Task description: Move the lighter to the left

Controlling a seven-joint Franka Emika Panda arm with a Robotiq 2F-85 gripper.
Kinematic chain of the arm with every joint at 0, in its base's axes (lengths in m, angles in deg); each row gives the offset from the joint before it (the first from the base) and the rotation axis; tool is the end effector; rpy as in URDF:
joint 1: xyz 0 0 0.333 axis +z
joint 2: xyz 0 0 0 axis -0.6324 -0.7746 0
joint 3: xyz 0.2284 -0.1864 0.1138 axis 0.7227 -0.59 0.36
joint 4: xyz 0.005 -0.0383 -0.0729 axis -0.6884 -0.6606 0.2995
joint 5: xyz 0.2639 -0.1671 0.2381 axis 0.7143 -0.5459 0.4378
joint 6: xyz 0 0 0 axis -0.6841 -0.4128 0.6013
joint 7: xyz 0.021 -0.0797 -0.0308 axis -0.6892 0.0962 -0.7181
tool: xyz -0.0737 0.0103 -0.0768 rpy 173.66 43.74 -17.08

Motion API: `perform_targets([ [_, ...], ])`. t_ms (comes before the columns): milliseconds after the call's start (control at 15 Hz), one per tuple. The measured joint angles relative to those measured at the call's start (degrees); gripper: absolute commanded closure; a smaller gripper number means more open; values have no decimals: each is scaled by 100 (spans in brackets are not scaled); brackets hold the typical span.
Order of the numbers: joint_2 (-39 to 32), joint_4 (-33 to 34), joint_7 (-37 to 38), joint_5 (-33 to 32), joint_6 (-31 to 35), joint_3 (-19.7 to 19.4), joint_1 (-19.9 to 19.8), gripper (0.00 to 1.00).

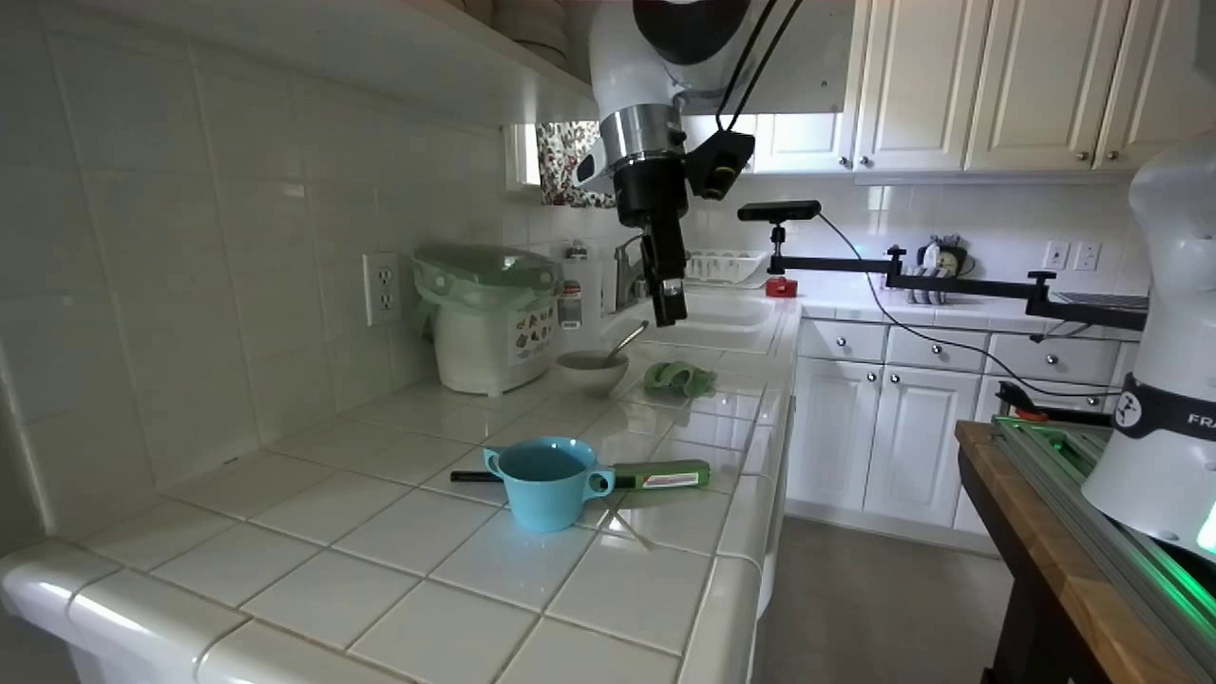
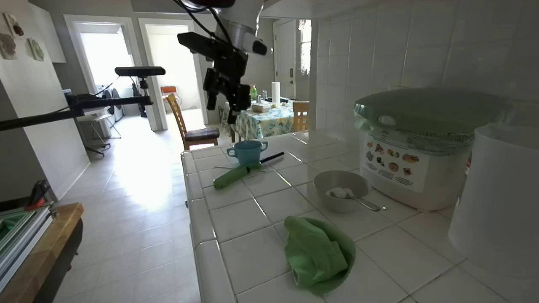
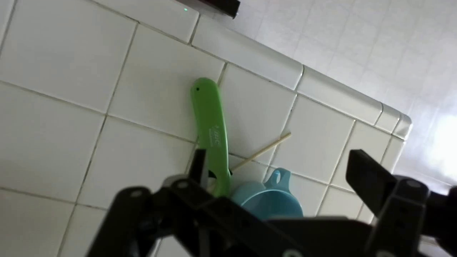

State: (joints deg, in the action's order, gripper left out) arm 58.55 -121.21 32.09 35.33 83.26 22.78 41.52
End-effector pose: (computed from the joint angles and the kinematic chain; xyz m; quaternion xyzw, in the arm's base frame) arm 0.5550 0.0747 0.3459 -0.9724 -0.1798 0.0933 0.1156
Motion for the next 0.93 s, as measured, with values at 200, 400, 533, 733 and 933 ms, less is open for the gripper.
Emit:
perform_targets([
  [200, 369, -178, 1037, -750, 190, 74, 274, 0],
  [400, 452, -250, 1417, -1022, 243, 80, 309, 0],
  [533, 434, -249, 1417, -1021, 243, 81, 309, 0],
  [733, 434, -248, 1416, -1021, 243, 80, 308, 0],
  [933, 434, -248, 1416, -1021, 243, 80, 308, 0],
])
